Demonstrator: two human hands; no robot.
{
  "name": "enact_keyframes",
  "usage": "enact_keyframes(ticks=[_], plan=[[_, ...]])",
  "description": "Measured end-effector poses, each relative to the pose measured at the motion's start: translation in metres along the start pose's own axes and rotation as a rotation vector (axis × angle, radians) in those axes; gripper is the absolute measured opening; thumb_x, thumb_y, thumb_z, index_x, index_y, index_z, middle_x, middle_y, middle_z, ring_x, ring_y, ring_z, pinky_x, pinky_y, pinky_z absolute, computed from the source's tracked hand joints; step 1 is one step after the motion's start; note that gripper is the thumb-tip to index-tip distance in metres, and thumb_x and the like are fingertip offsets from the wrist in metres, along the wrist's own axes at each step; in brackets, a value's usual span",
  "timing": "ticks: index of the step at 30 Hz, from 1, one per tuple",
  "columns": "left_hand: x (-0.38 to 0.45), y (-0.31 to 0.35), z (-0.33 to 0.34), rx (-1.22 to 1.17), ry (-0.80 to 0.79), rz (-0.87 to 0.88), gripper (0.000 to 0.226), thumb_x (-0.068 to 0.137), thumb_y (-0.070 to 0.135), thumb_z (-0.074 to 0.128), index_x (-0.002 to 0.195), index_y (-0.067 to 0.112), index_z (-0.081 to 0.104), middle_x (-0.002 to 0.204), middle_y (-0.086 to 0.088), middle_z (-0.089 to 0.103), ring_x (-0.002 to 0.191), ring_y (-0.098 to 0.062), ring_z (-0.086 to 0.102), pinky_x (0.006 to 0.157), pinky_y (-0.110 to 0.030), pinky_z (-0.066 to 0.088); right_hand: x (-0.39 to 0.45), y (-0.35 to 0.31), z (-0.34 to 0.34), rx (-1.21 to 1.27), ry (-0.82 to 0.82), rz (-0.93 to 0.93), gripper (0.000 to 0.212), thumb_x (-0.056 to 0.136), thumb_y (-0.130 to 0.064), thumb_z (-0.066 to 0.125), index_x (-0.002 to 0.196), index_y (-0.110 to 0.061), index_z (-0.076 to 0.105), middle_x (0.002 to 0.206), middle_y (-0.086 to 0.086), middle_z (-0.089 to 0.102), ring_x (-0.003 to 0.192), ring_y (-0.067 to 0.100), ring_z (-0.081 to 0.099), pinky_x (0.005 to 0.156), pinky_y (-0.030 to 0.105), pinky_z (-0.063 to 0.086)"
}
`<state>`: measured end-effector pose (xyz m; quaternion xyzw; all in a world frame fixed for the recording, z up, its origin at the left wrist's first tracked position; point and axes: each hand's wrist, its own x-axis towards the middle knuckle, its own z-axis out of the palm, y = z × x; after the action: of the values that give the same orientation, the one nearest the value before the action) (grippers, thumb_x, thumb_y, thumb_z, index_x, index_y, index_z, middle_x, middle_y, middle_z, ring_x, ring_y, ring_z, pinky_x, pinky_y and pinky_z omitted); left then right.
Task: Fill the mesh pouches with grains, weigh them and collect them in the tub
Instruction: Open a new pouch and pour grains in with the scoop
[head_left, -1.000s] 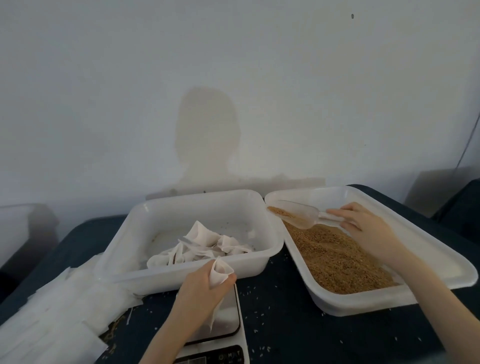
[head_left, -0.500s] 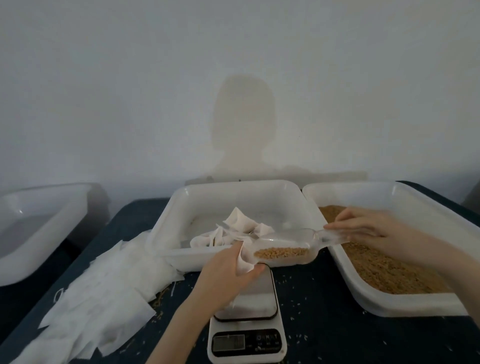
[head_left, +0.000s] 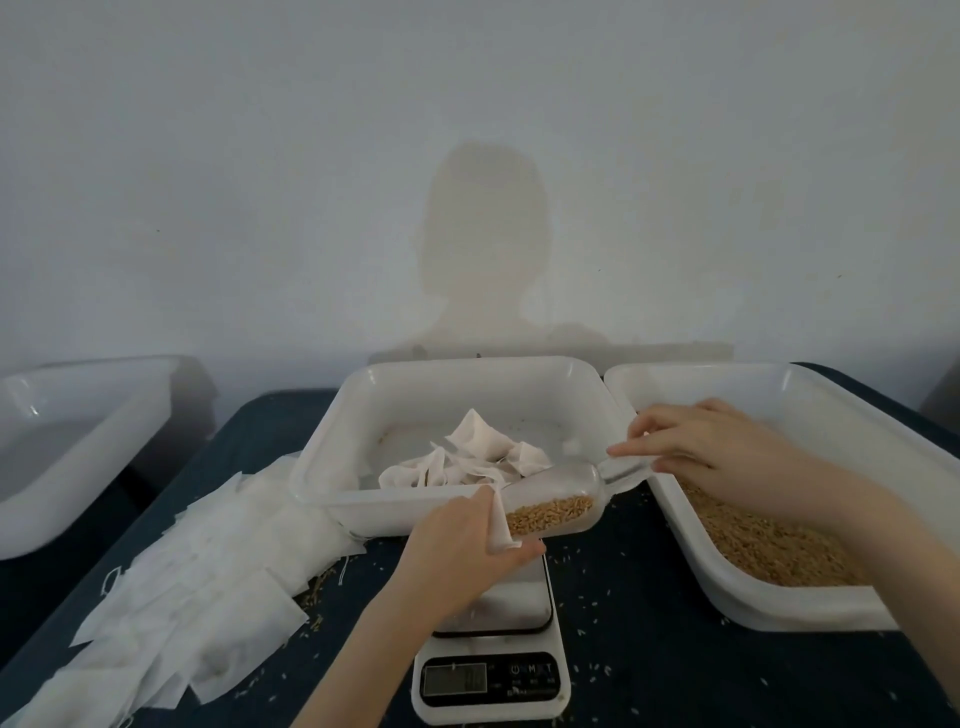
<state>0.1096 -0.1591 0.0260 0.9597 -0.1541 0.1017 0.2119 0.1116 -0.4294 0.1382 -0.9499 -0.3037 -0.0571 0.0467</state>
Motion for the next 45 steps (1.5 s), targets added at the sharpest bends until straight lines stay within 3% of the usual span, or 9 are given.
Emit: enact_keyframes(ticks=[3,6,8,10,13,24,31,37,45], plan=[[0.001,0.001,0.005,-0.105,-0.037,-0.060,0.050,0.071,0.078,0.047,0.092,0.033,0.040,0.087,0.017,0.055,0.077,0.003,0.053,0.060,-0.013,0.040,0.007,-0.014,-0.007,-0.161,0.096,-0.015,0.046,0.098,-0.012,0.047,0.130,-0.044,0.054,0.117,-0.025,0.048,0.102,-0.009,0.043,0.101,0.021,0.013],[0.000,0.005,0.012,-0.184,-0.065,-0.129,0.046,0.069,0.078,0.047,0.083,0.036,0.038,0.083,0.018,0.054,0.073,0.003,0.053,0.057,-0.014,0.037,0.016,-0.031,-0.007,-0.388,0.322,-0.089,0.069,0.060,0.018,0.060,0.111,-0.027,0.071,0.105,-0.001,0.064,0.098,0.018,0.063,0.108,0.044,0.029],[-0.001,0.006,0.017,-0.237,-0.061,-0.170,0.046,0.066,0.078,0.049,0.080,0.036,0.038,0.080,0.016,0.054,0.071,0.000,0.053,0.056,-0.015,0.036,0.022,-0.042,-0.007,-0.491,0.471,-0.172,0.068,0.047,0.021,0.044,0.091,-0.018,0.077,0.088,0.008,0.067,0.082,0.026,0.068,0.098,0.056,0.040],[-0.001,0.006,0.021,-0.315,-0.029,-0.196,0.051,0.062,0.081,0.049,0.079,0.034,0.042,0.075,0.013,0.053,0.066,-0.002,0.051,0.057,-0.016,0.037,0.029,-0.051,-0.009,-0.576,0.505,-0.204,0.067,0.054,0.014,0.026,0.084,-0.016,0.077,0.084,0.012,0.066,0.080,0.029,0.068,0.096,0.060,0.040],[-0.001,0.006,0.023,-0.375,0.004,-0.212,0.054,0.059,0.081,0.050,0.073,0.029,0.042,0.063,0.012,0.046,0.056,-0.002,0.043,0.057,-0.018,0.034,0.038,-0.061,-0.012,-0.696,0.491,-0.219,0.070,0.069,0.006,0.012,0.084,-0.018,0.076,0.086,0.012,0.064,0.085,0.030,0.066,0.102,0.059,0.038],[0.005,0.009,0.021,-0.344,0.025,-0.201,0.053,0.058,0.083,0.040,0.075,0.033,0.037,0.072,0.014,0.047,0.064,-0.003,0.045,0.057,-0.019,0.032,0.051,-0.074,-0.016,-0.821,0.530,-0.240,0.042,0.067,0.007,0.043,0.072,-0.025,0.071,0.089,0.003,0.063,0.091,0.021,0.064,0.111,0.049,0.032],[0.007,0.010,0.024,-0.310,-0.003,-0.202,0.057,0.056,0.085,0.037,0.076,0.032,0.037,0.071,0.013,0.047,0.062,-0.003,0.044,0.058,-0.020,0.034,0.041,-0.063,-0.007,-0.804,0.525,-0.161,0.080,0.084,0.002,-0.007,0.087,-0.019,0.070,0.093,0.010,0.059,0.095,0.029,0.061,0.112,0.056,0.026],[0.010,0.010,0.029,-0.292,-0.013,-0.226,0.060,0.055,0.087,0.035,0.078,0.032,0.039,0.073,0.011,0.047,0.065,-0.003,0.045,0.060,-0.018,0.037,0.041,-0.063,-0.010,-0.752,0.566,-0.198,0.088,0.081,0.000,-0.017,0.083,-0.020,0.069,0.091,0.009,0.059,0.091,0.028,0.061,0.112,0.050,0.021],[0.012,0.013,0.023,-0.292,0.022,-0.193,0.044,0.074,0.073,0.050,0.076,0.031,0.038,0.073,0.013,0.046,0.068,-0.004,0.044,0.066,-0.021,0.041,0.042,-0.054,-0.013,-0.627,0.562,-0.141,0.066,0.063,0.001,0.011,0.084,-0.018,0.071,0.088,0.009,0.058,0.088,0.029,0.061,0.110,0.049,0.017]])
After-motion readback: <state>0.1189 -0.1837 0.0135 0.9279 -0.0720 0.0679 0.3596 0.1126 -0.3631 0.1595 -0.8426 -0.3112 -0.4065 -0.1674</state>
